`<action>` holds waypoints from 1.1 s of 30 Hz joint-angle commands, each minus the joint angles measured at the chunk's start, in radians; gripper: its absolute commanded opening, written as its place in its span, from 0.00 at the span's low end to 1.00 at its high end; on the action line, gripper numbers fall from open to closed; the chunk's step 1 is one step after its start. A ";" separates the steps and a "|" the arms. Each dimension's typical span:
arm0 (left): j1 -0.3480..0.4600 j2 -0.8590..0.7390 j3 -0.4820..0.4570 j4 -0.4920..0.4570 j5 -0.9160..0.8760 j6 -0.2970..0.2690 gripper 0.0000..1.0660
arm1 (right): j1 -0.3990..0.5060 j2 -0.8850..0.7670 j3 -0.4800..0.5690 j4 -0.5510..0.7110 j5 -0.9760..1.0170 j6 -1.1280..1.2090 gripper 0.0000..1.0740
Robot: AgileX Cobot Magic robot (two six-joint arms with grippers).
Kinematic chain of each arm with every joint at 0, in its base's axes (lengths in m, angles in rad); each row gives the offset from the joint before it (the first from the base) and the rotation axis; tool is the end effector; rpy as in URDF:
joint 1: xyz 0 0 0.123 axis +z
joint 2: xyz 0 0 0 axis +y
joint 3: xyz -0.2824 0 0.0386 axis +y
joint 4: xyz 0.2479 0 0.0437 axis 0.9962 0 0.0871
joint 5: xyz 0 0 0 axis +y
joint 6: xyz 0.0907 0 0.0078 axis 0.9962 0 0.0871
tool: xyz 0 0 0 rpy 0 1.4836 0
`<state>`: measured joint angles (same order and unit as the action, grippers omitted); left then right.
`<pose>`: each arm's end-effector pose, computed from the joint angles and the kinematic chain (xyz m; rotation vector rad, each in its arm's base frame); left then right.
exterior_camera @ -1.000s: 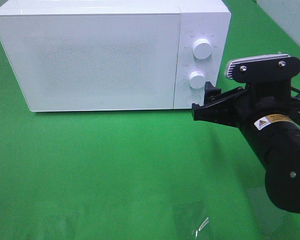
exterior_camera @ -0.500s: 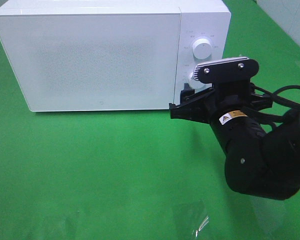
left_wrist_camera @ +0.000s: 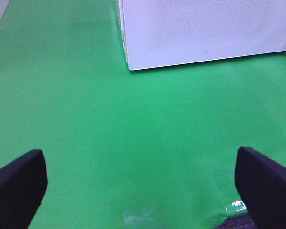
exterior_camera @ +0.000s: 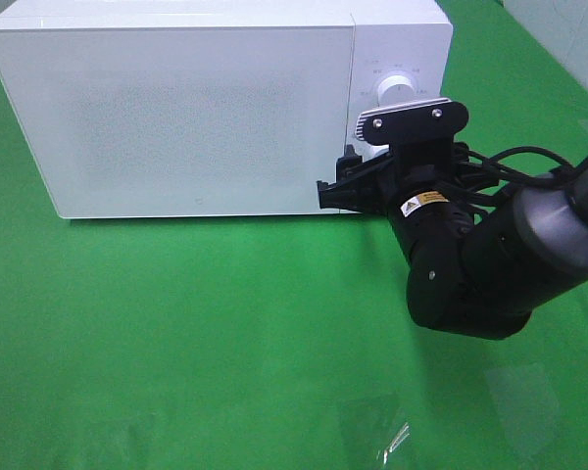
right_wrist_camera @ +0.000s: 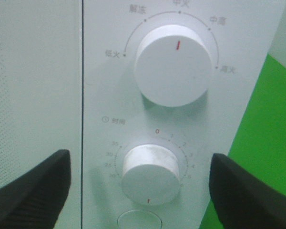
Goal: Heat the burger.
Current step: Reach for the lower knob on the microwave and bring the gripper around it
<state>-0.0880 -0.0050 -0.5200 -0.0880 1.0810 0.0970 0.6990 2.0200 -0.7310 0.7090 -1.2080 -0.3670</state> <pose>-0.0096 -0.0062 0.2813 0.1947 2.0286 -0.0995 0.2961 0.1765 0.1277 -0.1411 1.6403 -0.0663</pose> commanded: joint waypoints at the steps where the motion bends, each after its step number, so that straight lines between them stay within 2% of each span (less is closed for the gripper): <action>1: 0.002 -0.019 0.003 0.001 -0.011 -0.004 0.94 | -0.014 0.022 -0.028 -0.019 -0.025 0.004 0.71; 16: 0.002 -0.019 0.003 0.002 -0.011 -0.004 0.94 | -0.064 0.082 -0.089 -0.050 0.011 0.052 0.71; 30: 0.002 -0.019 0.003 0.002 -0.011 -0.004 0.94 | -0.069 0.100 -0.096 -0.052 0.006 0.054 0.70; 32: 0.002 -0.019 0.003 0.002 -0.011 -0.004 0.94 | -0.069 0.100 -0.096 -0.052 -0.001 0.054 0.63; 33: 0.002 -0.019 0.003 0.002 -0.011 -0.004 0.94 | -0.069 0.100 -0.096 -0.052 -0.001 0.054 0.63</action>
<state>-0.0870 -0.0050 -0.5200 -0.0880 1.0810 0.0970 0.6370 2.1210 -0.8140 0.6810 -1.1980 -0.3150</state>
